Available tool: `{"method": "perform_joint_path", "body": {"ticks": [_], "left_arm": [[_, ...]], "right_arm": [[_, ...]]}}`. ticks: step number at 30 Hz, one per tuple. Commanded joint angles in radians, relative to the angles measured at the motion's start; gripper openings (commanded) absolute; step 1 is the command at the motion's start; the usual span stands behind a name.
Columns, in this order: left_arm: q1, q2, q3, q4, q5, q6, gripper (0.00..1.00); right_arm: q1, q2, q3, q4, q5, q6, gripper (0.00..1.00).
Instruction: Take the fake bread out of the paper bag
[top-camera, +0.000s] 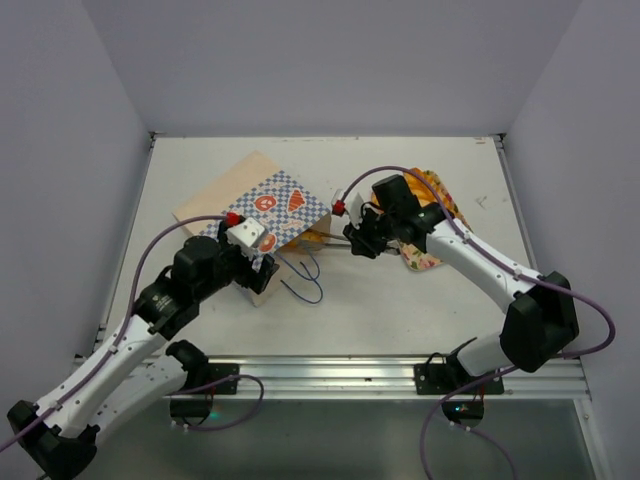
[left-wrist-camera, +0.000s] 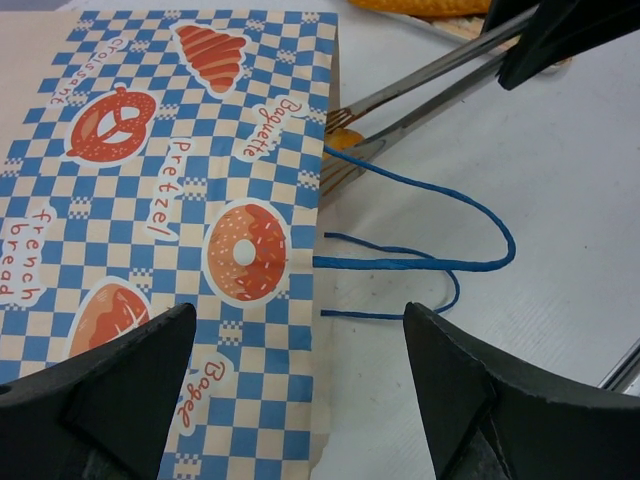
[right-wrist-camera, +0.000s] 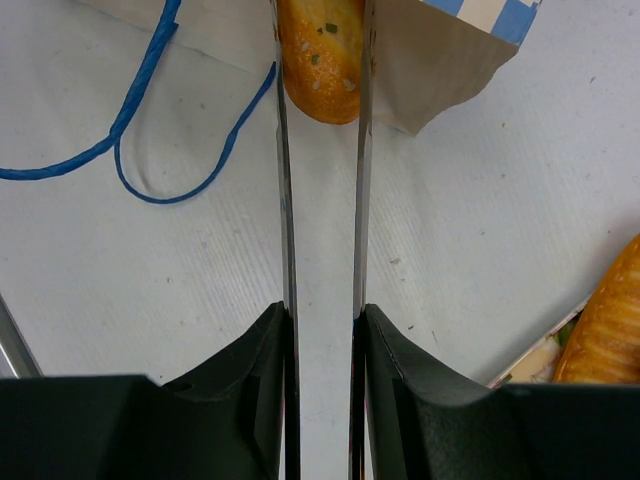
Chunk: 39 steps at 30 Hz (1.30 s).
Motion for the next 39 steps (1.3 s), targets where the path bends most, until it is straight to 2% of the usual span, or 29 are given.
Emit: {"method": "perform_joint_path", "body": {"ticks": [1,6,11,19,24,25,28,34,39], "left_arm": [[-0.098,0.027,0.008,-0.007,-0.185,-0.021,0.88],[-0.204,0.071,0.011,-0.021,-0.445,-0.028,0.86],[-0.211,0.119,0.002,0.005,-0.504,-0.028,0.77],[-0.232,0.232,0.022,0.022,-0.548,-0.028,0.71],[-0.238,0.231,0.022,0.051,-0.607,-0.028,0.54],[-0.238,0.229,0.019,0.061,-0.611,-0.024,0.46],[-0.238,0.220,0.011,0.110,-0.622,-0.010,0.29],[-0.238,0.235,0.022,0.152,-0.617,0.002,0.12],[-0.238,0.229,0.030,0.196,-0.639,0.010,0.04]], "right_arm": [[-0.009,-0.042,0.001,0.024,-0.017,-0.006,0.00],[-0.018,-0.050,0.000,0.018,-0.022,-0.003,0.00],[-0.024,-0.067,-0.003,0.004,-0.025,-0.008,0.00],[-0.041,-0.098,-0.005,-0.022,-0.034,-0.012,0.00],[-0.049,-0.121,-0.012,-0.043,-0.037,-0.021,0.00],[-0.052,-0.124,-0.012,-0.045,-0.038,-0.020,0.00],[-0.057,-0.142,-0.017,-0.059,-0.043,-0.025,0.00],[-0.069,-0.191,-0.031,-0.111,-0.042,-0.054,0.00],[-0.077,-0.249,-0.043,-0.171,-0.039,-0.101,0.00]]}}
